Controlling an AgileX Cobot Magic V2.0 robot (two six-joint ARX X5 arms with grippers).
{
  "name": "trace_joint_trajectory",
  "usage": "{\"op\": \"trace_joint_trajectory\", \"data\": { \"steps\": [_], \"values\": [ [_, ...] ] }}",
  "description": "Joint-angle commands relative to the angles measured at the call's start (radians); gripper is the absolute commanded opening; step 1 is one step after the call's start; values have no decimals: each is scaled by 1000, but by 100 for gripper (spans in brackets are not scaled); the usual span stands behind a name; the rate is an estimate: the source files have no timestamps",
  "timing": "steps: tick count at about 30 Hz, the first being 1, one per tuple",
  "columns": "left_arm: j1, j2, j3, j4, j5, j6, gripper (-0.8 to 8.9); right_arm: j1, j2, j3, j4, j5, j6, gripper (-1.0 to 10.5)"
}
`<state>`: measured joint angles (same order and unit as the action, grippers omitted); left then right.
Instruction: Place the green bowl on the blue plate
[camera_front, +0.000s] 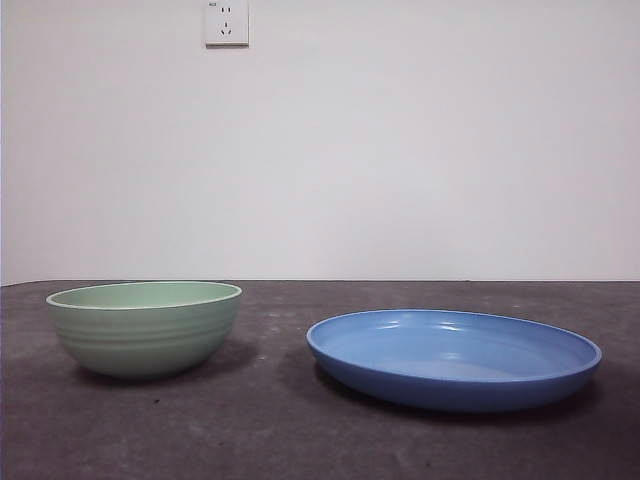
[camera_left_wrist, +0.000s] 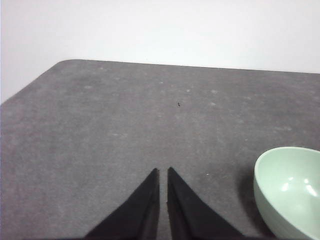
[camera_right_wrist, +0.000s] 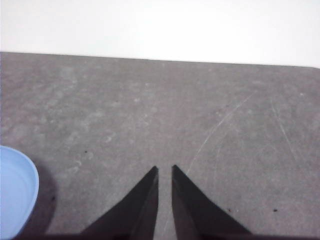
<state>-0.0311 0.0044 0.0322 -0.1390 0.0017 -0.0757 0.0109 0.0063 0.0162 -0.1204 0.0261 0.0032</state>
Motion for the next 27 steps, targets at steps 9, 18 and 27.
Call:
{"op": "trace_joint_trajectory", "data": {
  "steps": [9, 18, 27],
  "values": [
    [-3, 21, 29, -4, 15, -165, 15, 0, -2, 53, 24, -29, 178, 9],
    [-3, 237, 237, -9, 128, -251, 15, 0, 93, 274, -140, -68, 335, 9],
    [-3, 511, 548, -211, 347, -247, 15, 0, 286, 518, -294, -267, 390, 9]
  ]
}}
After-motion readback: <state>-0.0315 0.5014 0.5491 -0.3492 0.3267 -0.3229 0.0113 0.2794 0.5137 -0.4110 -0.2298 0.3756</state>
